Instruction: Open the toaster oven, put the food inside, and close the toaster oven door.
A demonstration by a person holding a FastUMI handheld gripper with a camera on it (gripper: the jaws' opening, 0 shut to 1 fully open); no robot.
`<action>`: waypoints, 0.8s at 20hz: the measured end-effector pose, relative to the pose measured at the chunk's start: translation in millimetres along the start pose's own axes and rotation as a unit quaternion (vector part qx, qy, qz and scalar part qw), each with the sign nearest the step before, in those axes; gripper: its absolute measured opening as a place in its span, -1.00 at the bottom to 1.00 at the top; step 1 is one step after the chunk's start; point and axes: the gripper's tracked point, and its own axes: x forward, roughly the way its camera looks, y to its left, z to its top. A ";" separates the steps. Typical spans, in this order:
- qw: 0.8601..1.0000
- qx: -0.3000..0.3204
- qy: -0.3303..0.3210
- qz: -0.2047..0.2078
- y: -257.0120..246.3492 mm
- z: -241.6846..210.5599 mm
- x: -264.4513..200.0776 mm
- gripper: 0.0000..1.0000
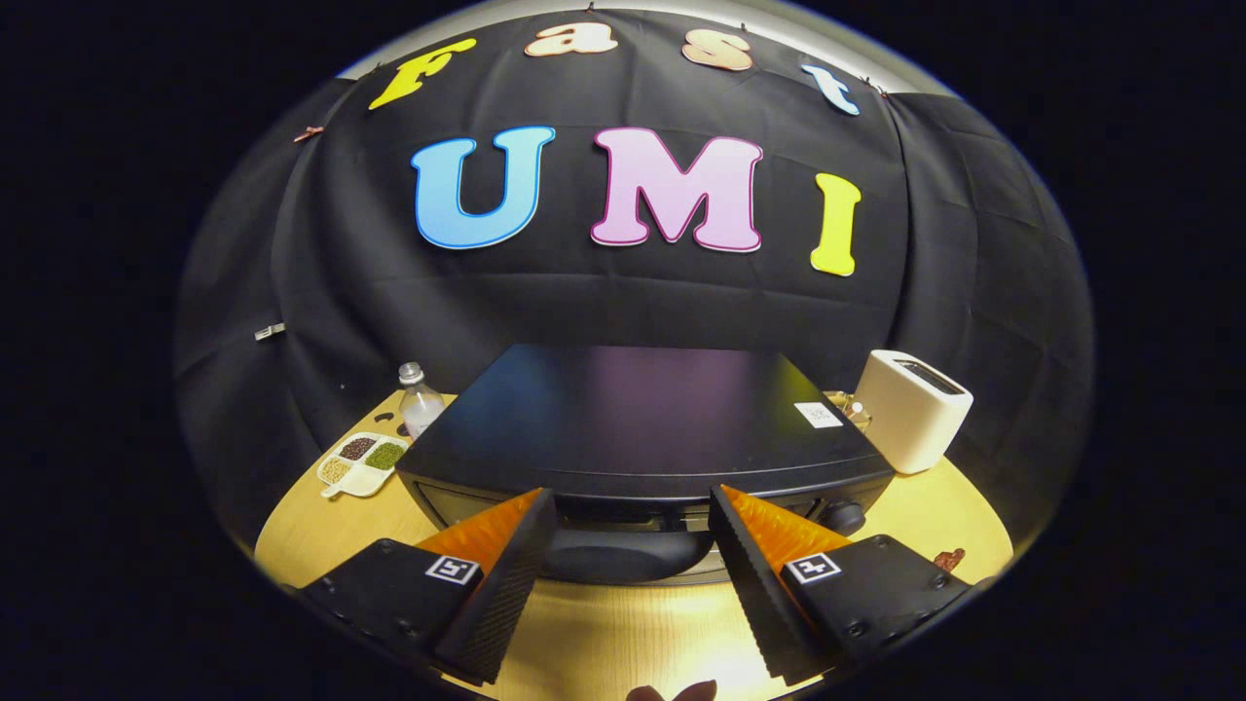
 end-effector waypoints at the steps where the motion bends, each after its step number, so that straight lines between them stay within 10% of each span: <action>1: 1.000 0.003 -0.013 -0.001 0.4 2.2 -1.3 0.98; 16: 1.000 -0.003 0.018 0.002 -1.6 -51.9 -51.2 0.96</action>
